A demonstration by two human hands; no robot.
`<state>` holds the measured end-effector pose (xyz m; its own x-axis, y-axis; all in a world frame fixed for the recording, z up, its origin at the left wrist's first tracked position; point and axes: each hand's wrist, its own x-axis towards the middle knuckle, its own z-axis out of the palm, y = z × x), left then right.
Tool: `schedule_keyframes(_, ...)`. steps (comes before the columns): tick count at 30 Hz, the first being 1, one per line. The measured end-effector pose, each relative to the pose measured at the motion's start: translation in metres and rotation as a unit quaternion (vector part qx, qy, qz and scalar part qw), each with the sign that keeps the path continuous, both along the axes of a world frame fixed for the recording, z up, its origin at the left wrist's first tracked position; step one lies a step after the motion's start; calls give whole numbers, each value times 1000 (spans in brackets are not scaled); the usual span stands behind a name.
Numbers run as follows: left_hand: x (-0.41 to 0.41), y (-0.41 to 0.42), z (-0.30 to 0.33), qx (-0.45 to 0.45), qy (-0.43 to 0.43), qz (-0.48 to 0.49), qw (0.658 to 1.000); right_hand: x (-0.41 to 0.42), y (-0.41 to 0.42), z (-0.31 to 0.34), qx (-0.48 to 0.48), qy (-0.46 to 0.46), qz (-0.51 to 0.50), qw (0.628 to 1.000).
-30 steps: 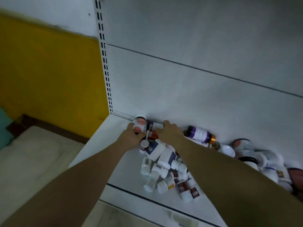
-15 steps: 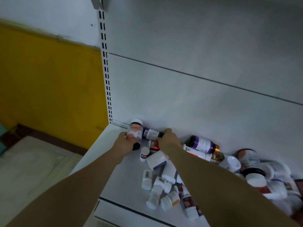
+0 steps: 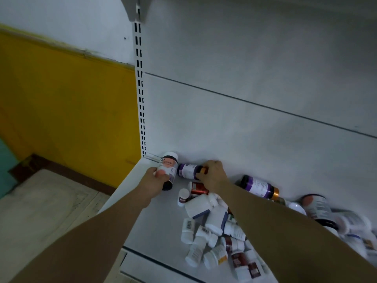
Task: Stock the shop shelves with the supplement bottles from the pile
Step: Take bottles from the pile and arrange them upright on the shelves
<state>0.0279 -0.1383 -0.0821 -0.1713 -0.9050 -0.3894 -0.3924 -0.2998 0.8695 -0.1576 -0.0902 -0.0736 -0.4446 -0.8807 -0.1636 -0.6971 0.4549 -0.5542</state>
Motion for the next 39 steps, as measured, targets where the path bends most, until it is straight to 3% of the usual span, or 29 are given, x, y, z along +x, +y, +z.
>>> schedule_keyframes(4,18,10,26,-16,85,1,996,11,11,37,-107,-47,21,993)
schedule_keyframes(7,39,28,59,3,176,15,984,30,39,81,-192,-178,-21,965)
schedule_keyframes(9,56,46,82,27,240,16,970,49,71,111,-234,-300,-66,922)
schedule_keyframes(12,85,84,118,51,314,-29,948,80,122,146,-291,-451,-161,828)
schedule_keyframes(15,103,132,157,65,343,-99,932,107,171,175,-328,-556,-236,726)
schedule_keyframes(20,113,200,207,109,324,-208,917,130,260,212,-276,-680,-246,633)
schedule_keyframes(23,106,234,232,105,299,-277,907,131,308,237,-281,-676,-222,644)
schedule_keyframes(29,72,313,289,96,341,-397,847,108,413,298,-390,-501,-207,745)
schedule_keyframes(35,-9,419,340,193,450,-439,753,51,537,358,-469,-424,-222,742)
schedule_keyframes(39,-82,517,366,116,432,-452,772,2,638,393,-492,-354,-239,758)
